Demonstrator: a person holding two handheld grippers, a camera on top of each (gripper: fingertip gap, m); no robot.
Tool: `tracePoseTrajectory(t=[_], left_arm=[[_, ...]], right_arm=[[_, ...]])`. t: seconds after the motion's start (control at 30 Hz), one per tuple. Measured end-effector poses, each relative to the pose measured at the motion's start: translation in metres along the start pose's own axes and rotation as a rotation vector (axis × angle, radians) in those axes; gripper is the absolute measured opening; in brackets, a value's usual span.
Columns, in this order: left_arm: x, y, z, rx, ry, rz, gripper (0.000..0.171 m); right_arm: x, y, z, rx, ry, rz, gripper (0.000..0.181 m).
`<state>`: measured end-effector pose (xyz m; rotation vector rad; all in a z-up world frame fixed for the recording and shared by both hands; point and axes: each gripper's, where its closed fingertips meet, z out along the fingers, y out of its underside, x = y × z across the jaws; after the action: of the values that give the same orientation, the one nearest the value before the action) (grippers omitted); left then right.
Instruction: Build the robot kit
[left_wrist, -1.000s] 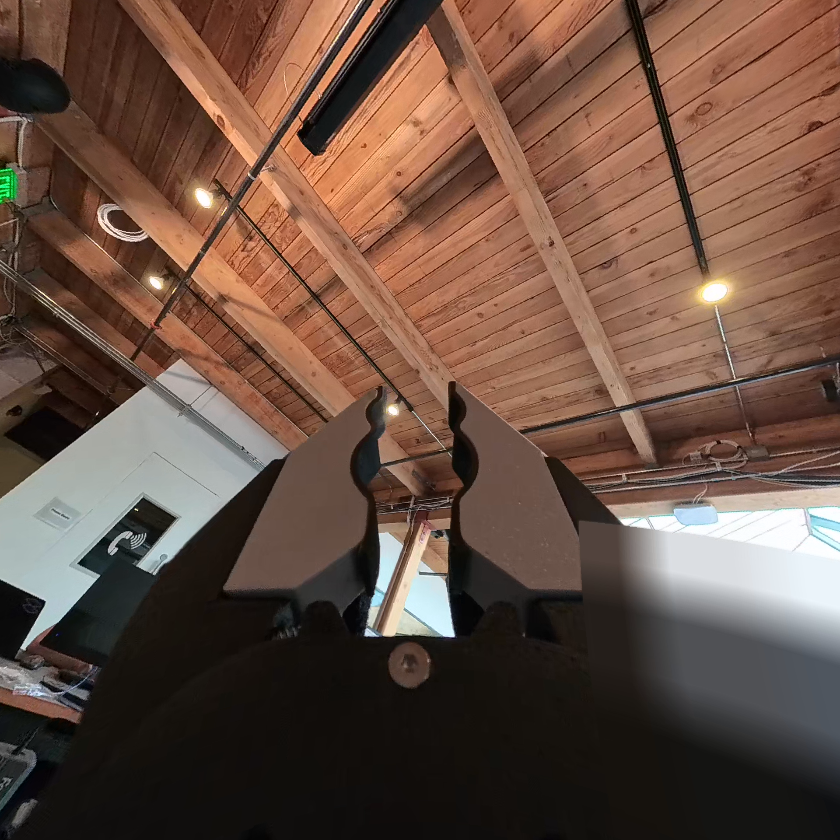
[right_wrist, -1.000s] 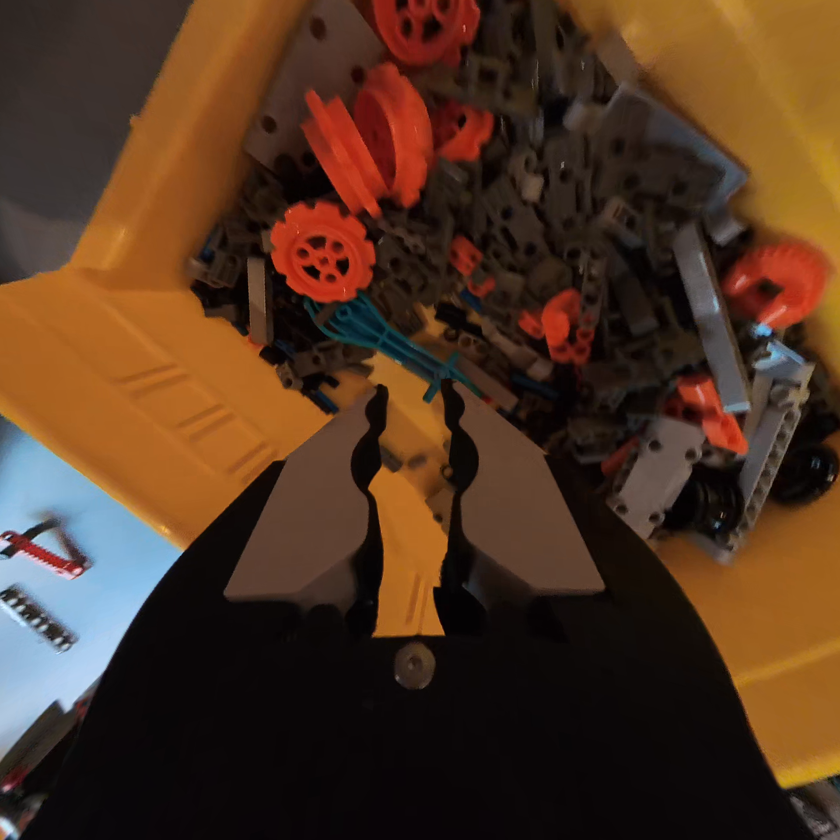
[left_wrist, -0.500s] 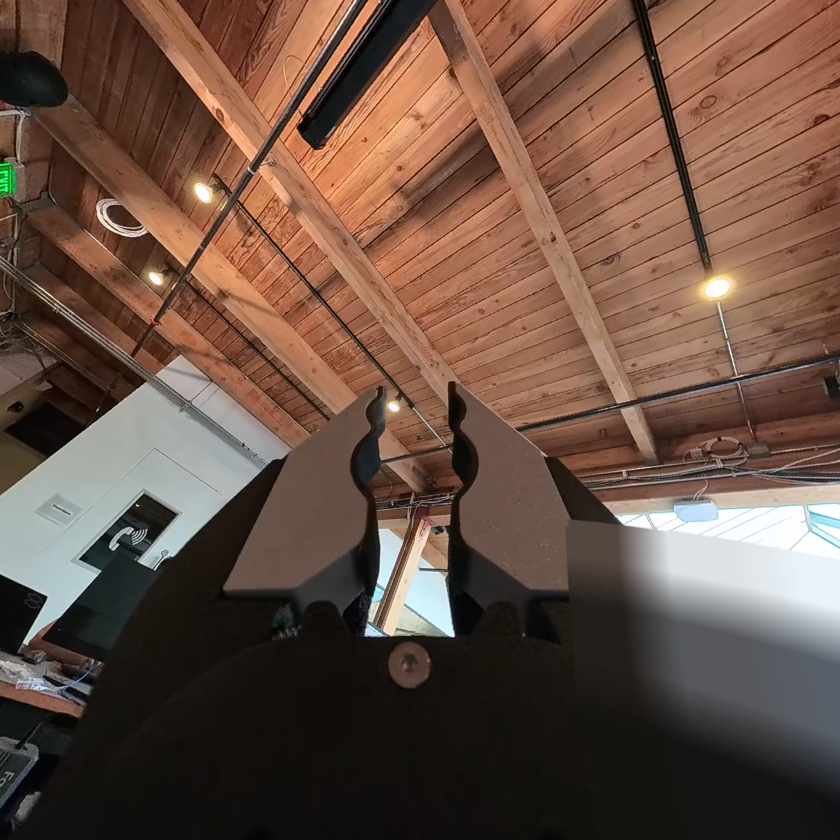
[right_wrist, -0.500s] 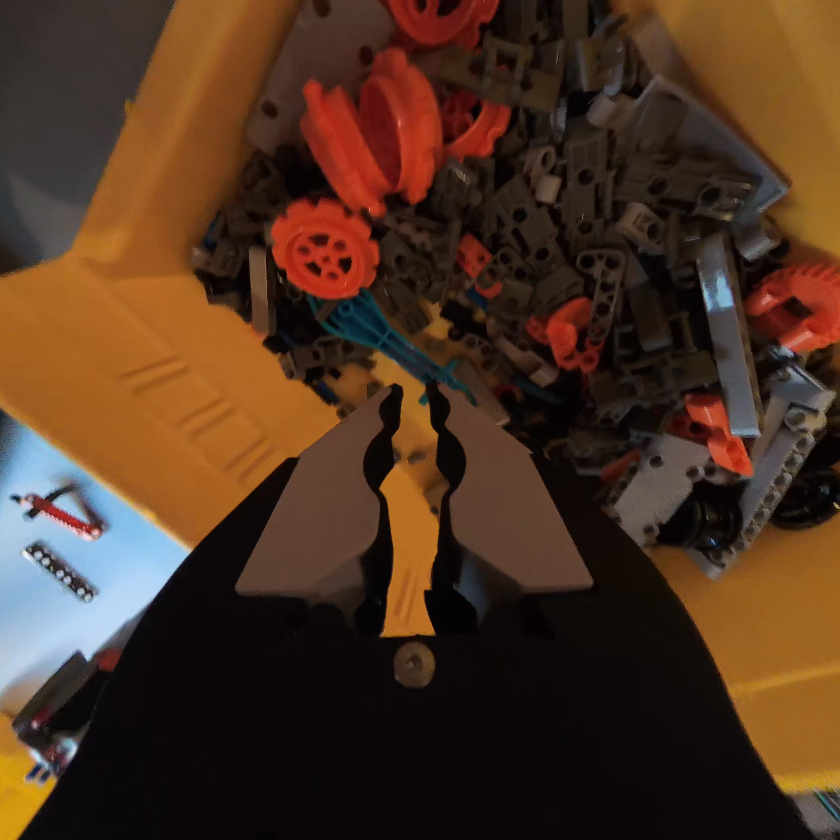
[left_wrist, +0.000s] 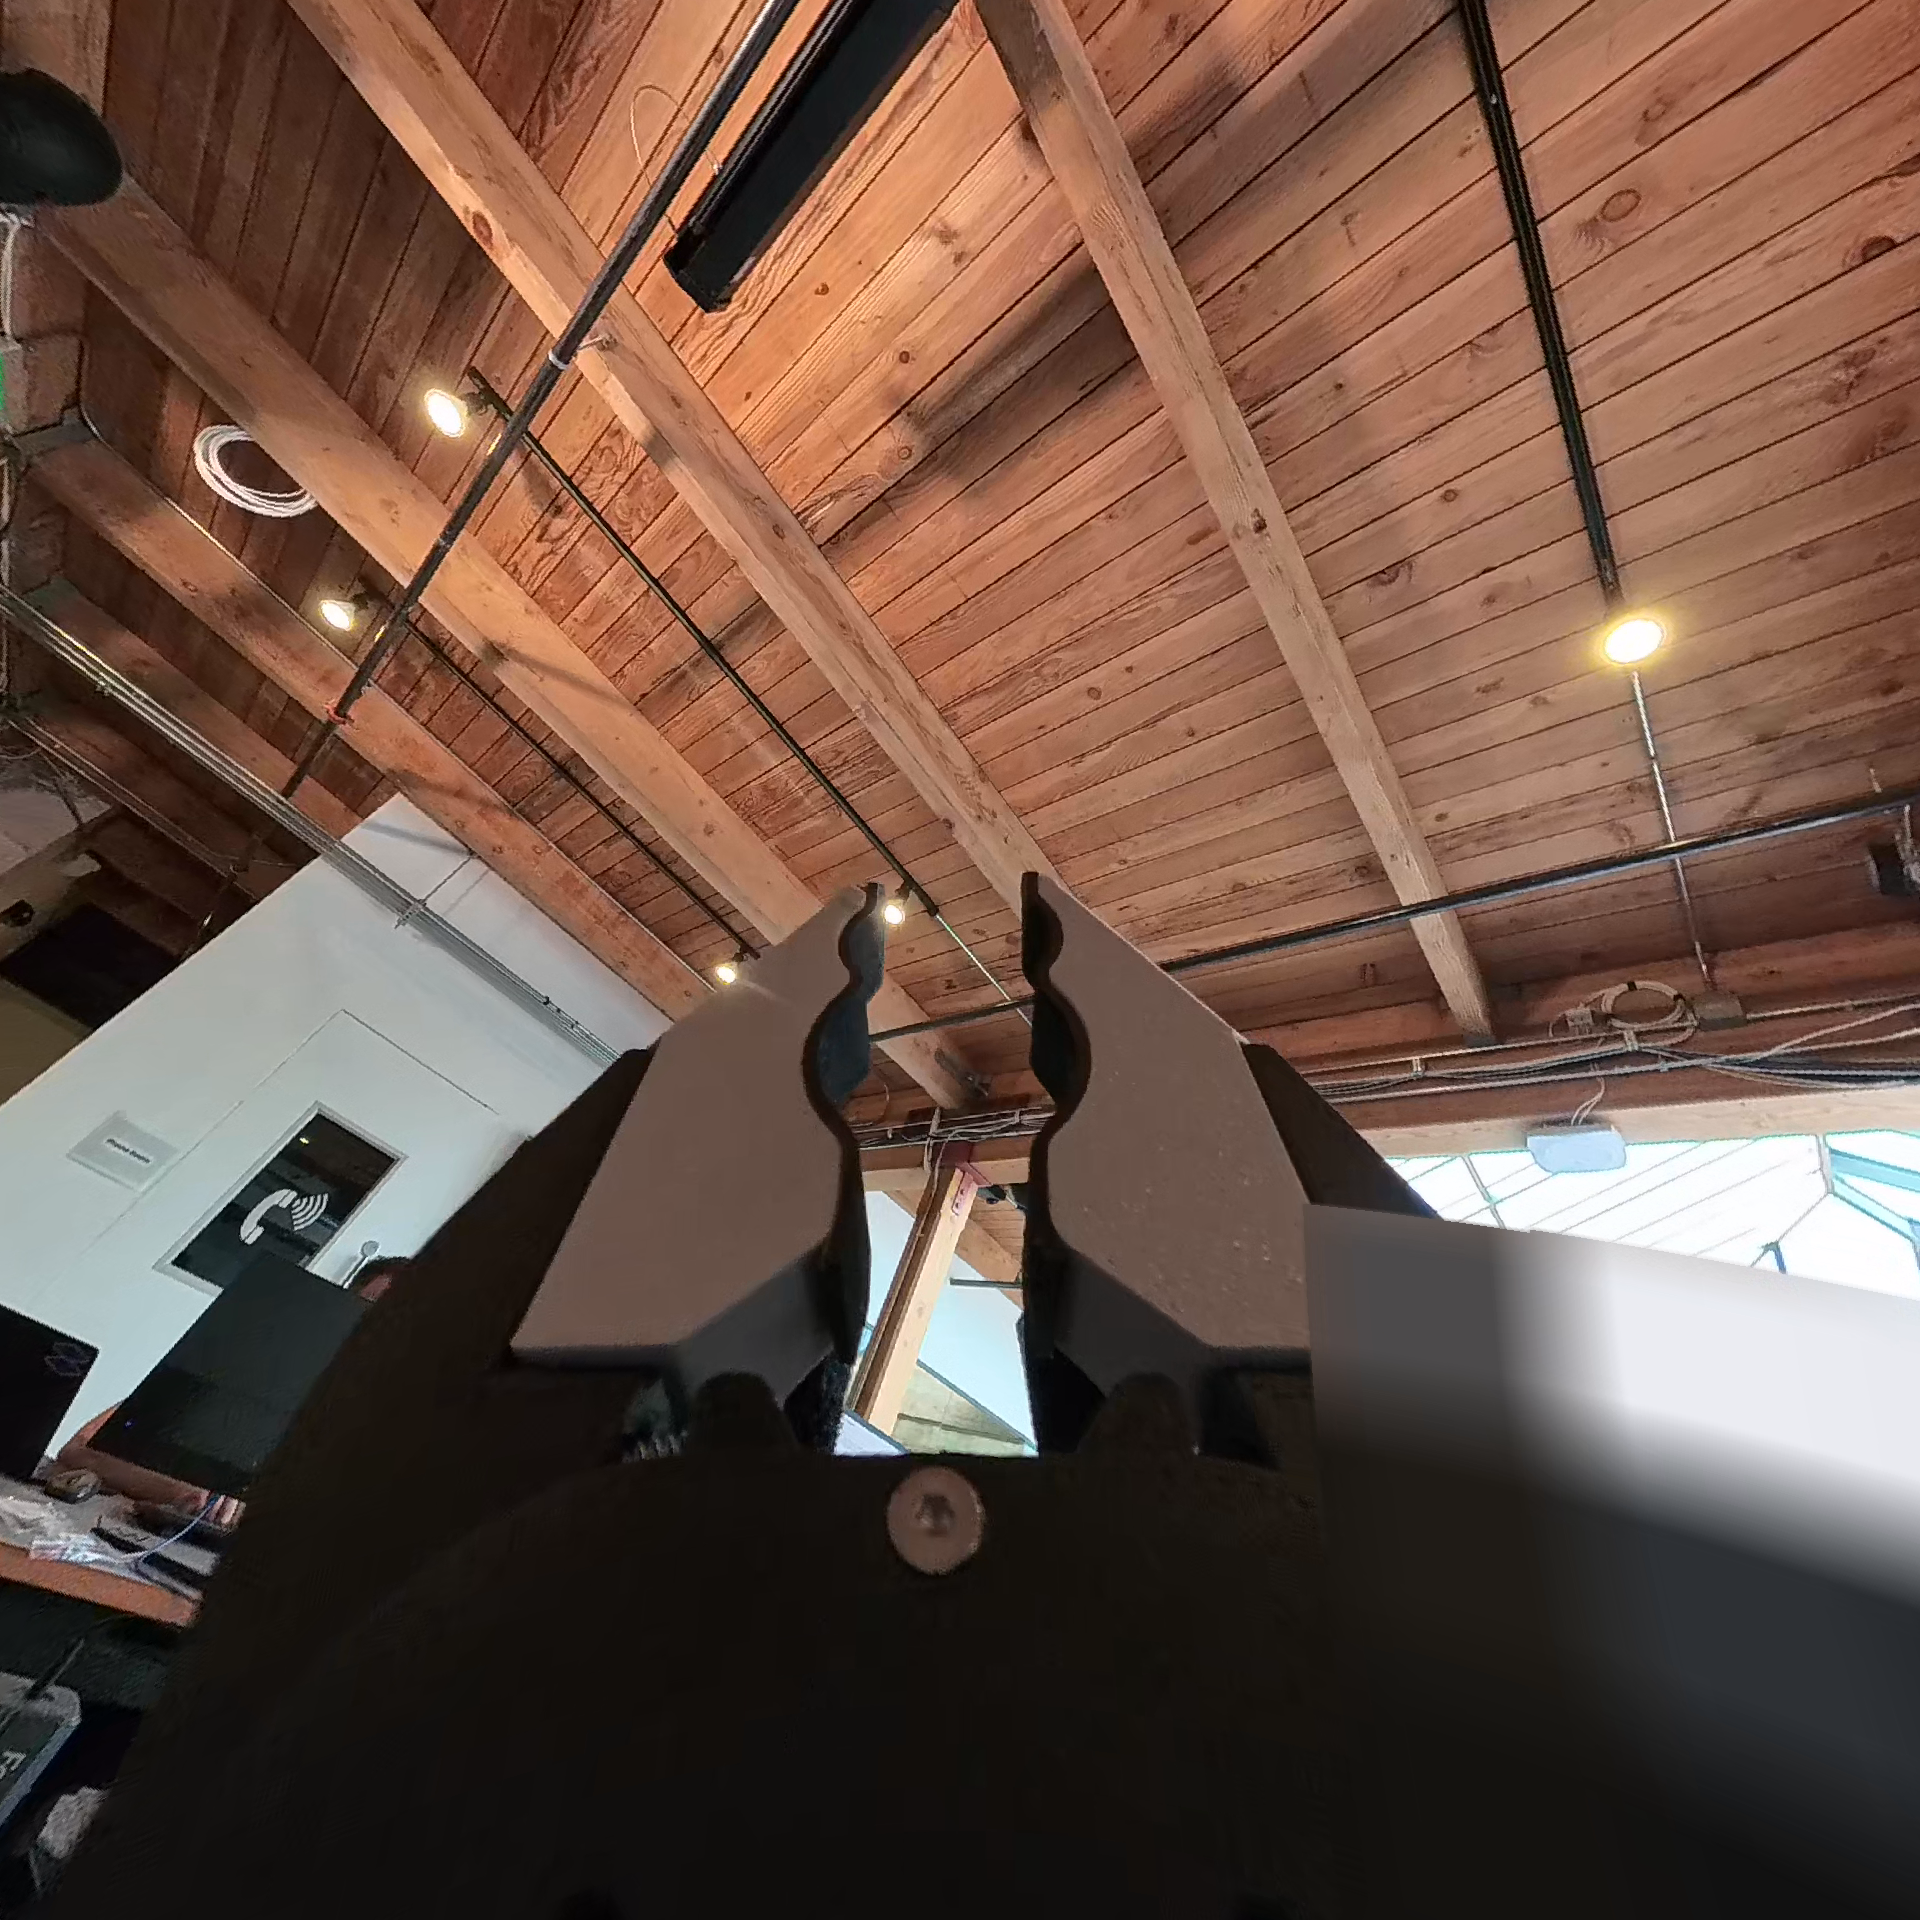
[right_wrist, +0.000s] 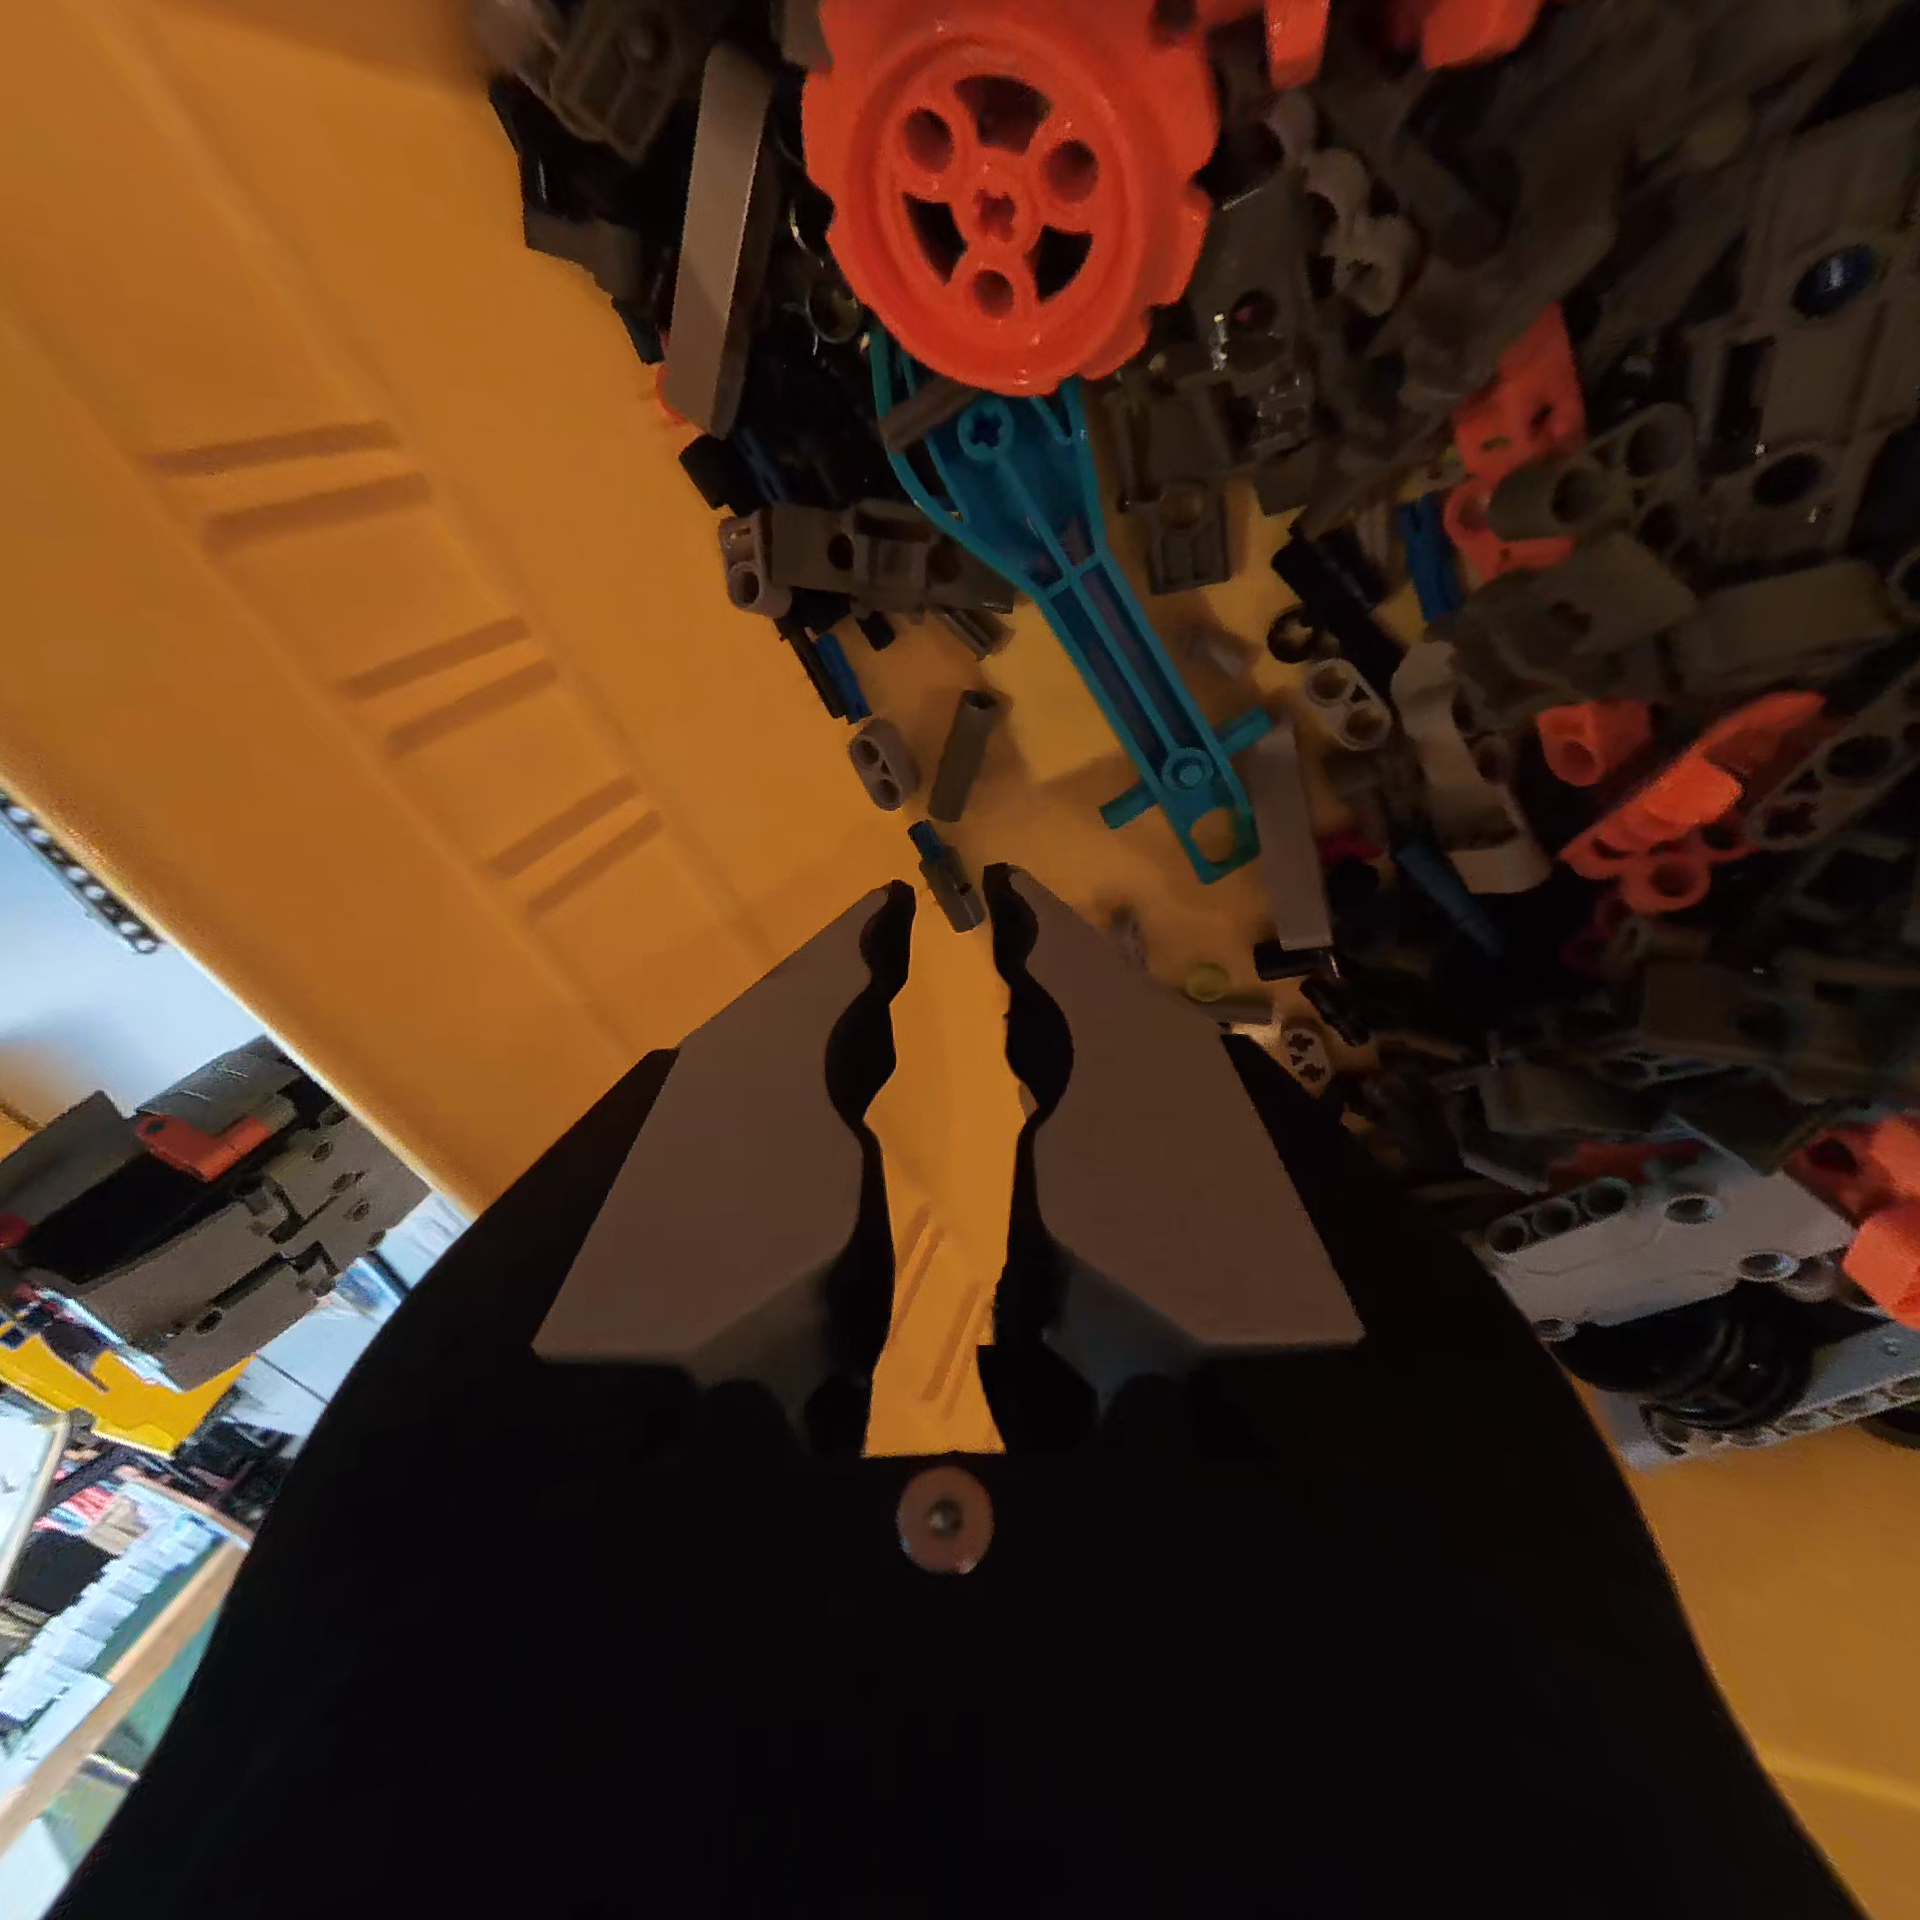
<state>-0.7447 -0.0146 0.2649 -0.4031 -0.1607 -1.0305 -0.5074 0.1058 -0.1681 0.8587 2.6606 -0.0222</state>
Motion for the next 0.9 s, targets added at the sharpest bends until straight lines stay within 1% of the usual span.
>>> tracePoseTrajectory(t=[0.2, 0.23, 0.3, 0.4, 0.47, 0.5, 0.6, 0.7, 0.77, 0.83, 0.9], left_arm=[[0.001, 0.001, 0.000, -0.002, 0.006, -0.001, 0.022], [0.001, 0.001, 0.000, -0.004, 0.006, -0.002, 0.022], [0.001, 0.001, 0.000, -0.006, 0.008, -0.003, 0.022], [0.001, 0.001, 0.000, -0.005, 0.010, -0.006, 0.022], [0.002, -0.001, 0.000, -0.002, 0.012, -0.007, 0.022], [0.002, -0.001, -0.001, 0.000, 0.012, -0.007, 0.022], [0.003, -0.001, 0.000, -0.001, 0.015, -0.002, 0.021], [0.002, 0.001, 0.000, -0.008, 0.014, -0.004, 0.021], [0.001, 0.002, 0.001, -0.010, 0.013, -0.006, 0.021], [0.001, 0.004, 0.001, -0.013, 0.013, -0.005, 0.021], [0.002, 0.005, 0.002, -0.019, 0.013, 0.000, 0.021]], right_arm=[[0.008, 0.007, 0.005, -0.098, 0.057, -0.065, 0.018], [0.005, 0.007, 0.007, -0.112, 0.028, -0.077, 0.012], [0.006, 0.007, 0.007, -0.113, 0.006, -0.056, 0.013], [0.006, 0.007, 0.007, -0.089, -0.005, -0.010, 0.013], [0.002, 0.008, 0.007, -0.063, -0.018, 0.020, 0.005], [0.004, 0.008, 0.005, -0.053, 0.001, 0.022, 0.000], [0.014, 0.011, -0.009, -0.023, 0.085, 0.025, 0.000], [0.007, 0.010, -0.014, 0.026, 0.047, 0.068, 0.000], [0.003, 0.015, -0.007, -0.018, 0.032, 0.054, 0.008], [0.005, 0.009, -0.005, -0.023, 0.049, 0.013, 0.016], [0.005, 0.005, -0.002, -0.046, 0.047, -0.016, 0.019]])
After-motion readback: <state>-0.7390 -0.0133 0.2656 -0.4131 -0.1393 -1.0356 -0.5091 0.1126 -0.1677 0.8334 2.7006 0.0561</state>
